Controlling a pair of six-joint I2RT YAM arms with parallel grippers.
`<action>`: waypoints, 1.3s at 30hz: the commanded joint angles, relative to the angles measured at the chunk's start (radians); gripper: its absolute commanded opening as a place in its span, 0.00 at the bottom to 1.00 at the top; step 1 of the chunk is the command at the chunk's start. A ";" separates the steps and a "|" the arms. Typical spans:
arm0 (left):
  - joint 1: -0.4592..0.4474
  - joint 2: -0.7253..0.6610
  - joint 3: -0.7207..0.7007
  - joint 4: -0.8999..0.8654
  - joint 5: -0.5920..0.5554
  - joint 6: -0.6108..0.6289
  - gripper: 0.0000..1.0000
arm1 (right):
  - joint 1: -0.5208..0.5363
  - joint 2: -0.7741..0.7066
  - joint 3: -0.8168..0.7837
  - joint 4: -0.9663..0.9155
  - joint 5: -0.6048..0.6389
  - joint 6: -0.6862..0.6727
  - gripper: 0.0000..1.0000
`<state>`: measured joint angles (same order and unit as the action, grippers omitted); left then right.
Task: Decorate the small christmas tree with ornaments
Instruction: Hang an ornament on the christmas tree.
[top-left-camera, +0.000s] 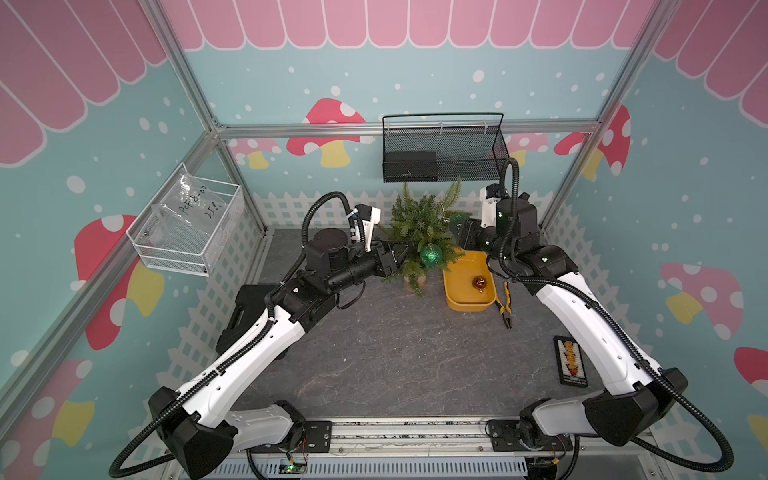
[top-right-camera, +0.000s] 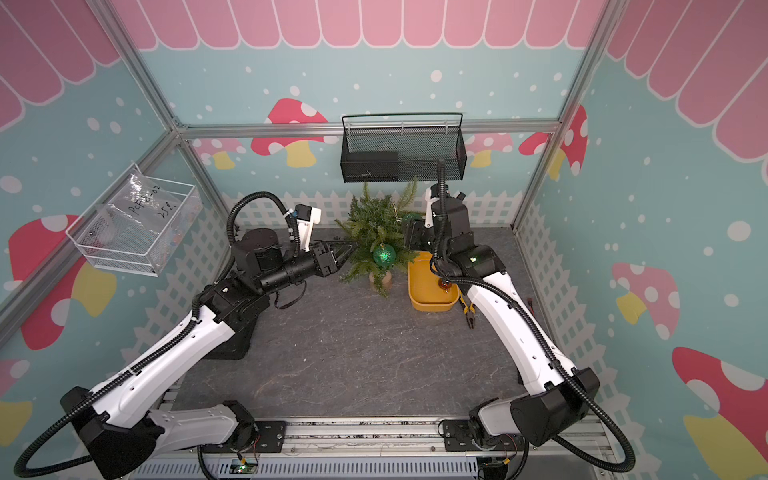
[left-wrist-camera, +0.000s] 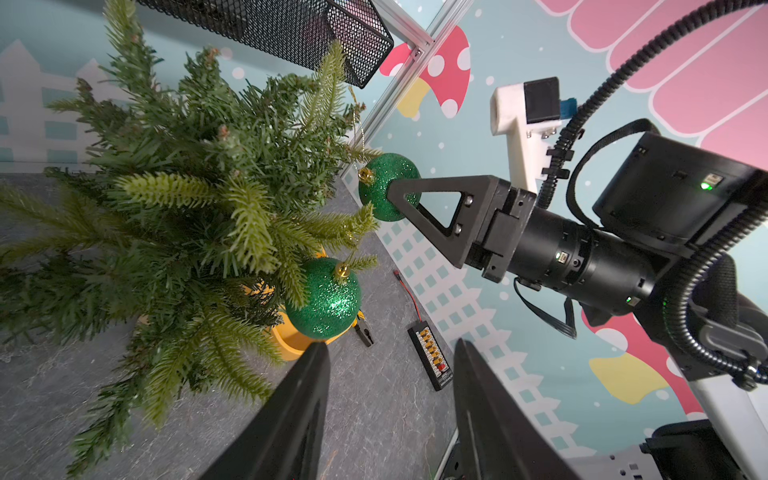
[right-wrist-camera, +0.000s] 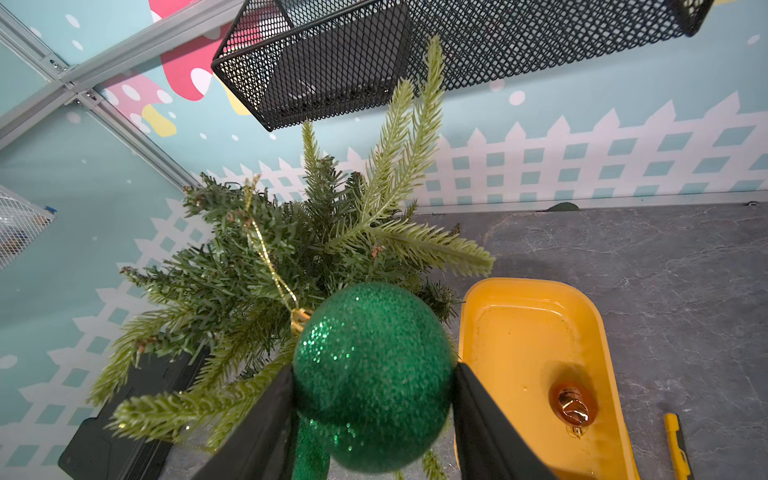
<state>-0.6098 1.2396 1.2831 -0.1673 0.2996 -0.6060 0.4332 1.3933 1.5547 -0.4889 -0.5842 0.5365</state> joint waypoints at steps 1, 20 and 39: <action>0.006 -0.025 -0.010 0.005 0.004 -0.002 0.51 | 0.006 -0.009 -0.014 0.042 0.014 0.014 0.52; 0.006 -0.060 -0.059 0.003 0.002 -0.001 0.51 | 0.003 -0.086 -0.074 0.045 0.053 0.008 0.68; 0.007 -0.183 -0.266 -0.014 -0.013 -0.024 0.53 | -0.011 -0.344 -0.336 0.025 0.221 0.006 0.64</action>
<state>-0.6090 1.0821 1.0515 -0.1699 0.2878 -0.6136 0.4305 1.0763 1.2514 -0.4637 -0.4255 0.5468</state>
